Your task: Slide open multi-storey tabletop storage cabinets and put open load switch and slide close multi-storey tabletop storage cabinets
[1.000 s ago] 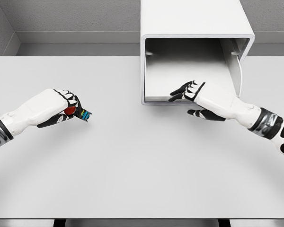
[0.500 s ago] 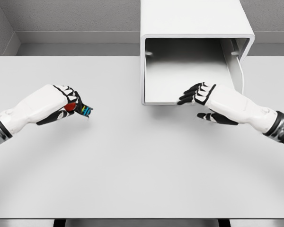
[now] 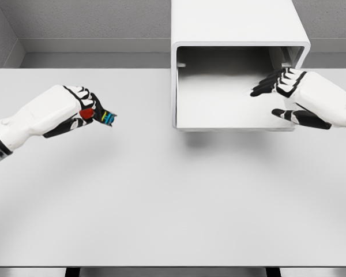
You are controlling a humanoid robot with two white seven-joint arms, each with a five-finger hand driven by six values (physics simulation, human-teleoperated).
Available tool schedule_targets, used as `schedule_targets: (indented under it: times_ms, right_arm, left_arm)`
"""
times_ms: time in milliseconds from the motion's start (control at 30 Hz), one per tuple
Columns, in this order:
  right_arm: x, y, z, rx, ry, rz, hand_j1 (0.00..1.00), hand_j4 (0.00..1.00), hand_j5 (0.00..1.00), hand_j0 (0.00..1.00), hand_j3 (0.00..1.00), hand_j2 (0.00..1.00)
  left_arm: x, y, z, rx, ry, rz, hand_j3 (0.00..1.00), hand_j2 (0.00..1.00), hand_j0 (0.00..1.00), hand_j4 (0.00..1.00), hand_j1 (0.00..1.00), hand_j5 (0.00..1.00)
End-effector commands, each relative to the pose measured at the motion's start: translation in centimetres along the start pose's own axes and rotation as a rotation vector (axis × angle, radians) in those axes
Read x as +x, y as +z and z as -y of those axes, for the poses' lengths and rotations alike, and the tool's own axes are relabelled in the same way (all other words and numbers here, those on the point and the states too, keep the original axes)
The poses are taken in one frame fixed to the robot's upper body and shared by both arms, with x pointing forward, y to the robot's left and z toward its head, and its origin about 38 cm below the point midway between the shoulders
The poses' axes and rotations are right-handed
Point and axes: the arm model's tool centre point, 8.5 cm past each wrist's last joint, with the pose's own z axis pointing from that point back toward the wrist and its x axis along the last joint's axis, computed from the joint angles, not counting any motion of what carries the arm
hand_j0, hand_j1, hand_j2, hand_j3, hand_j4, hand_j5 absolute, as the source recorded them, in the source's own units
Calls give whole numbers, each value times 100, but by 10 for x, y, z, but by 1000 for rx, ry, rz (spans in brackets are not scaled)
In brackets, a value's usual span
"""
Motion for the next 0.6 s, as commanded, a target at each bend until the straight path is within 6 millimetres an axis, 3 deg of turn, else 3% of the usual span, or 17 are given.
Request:
schedule_targets:
  times_ms: [0,167,567]
  right_arm:
    - [-5,8,18,-25,4,-20,55,55,55,55,55,55]
    - [-9,17,29,-31,13,-44,51,51,51,51,51,51]
    - [-36,37,23,-9,2,-144,51,51,51,51,51,51]
  left_arm:
    - [2,-3,1,10,14,9,37,37,37,37,37,37]
    - [5,-11,-4,44,19,24,37,37,37,37,37,37]
    - [17,-33,-12,97,34,77,37,37,37,37,37,37]
